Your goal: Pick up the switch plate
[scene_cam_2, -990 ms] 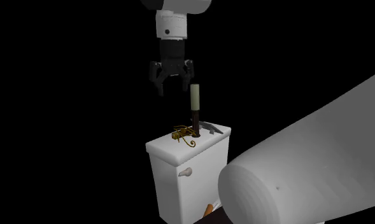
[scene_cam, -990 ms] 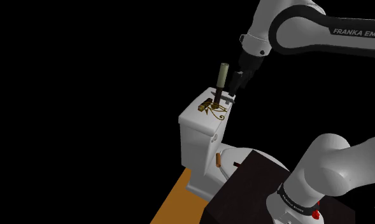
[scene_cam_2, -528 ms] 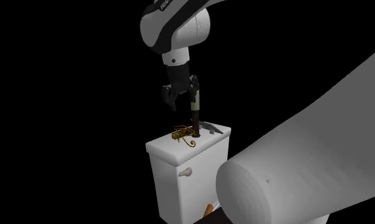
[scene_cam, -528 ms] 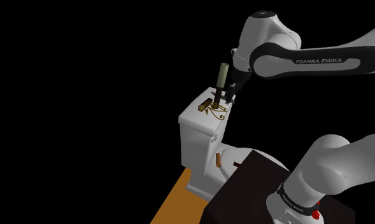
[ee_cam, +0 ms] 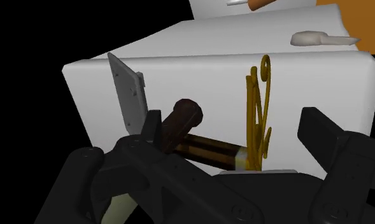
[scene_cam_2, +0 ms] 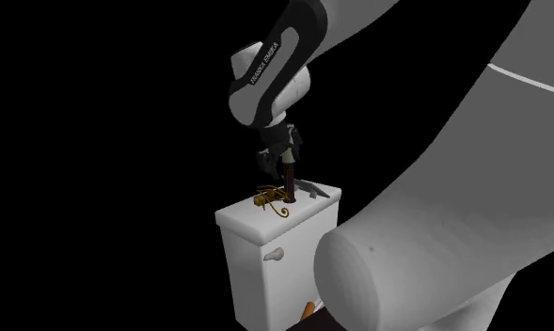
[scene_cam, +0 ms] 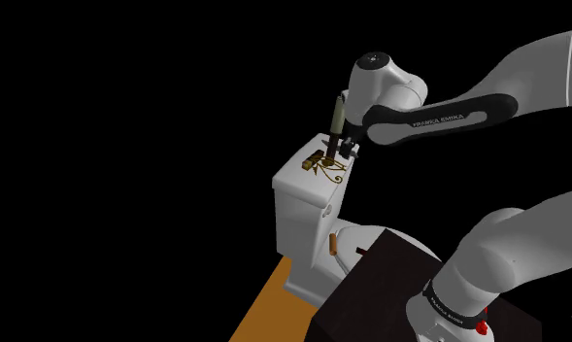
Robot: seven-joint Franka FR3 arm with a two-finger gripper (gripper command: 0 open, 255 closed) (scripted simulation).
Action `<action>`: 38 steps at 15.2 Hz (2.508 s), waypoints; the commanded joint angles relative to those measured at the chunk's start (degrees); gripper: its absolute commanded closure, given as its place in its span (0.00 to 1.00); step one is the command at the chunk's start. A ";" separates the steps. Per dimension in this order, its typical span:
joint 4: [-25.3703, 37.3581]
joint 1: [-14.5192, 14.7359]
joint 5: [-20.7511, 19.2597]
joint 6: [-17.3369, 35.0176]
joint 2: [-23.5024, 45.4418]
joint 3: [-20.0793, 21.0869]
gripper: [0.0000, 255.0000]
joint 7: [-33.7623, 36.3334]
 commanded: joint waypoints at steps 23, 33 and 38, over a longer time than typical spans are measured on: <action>7.00 -12.15 -36.97 13.77 22.94 0.73 1.00 19.07; 7.31 -11.93 -34.65 12.91 21.30 0.74 1.00 16.37; 8.14 -11.51 -31.05 11.33 18.86 0.66 1.00 12.07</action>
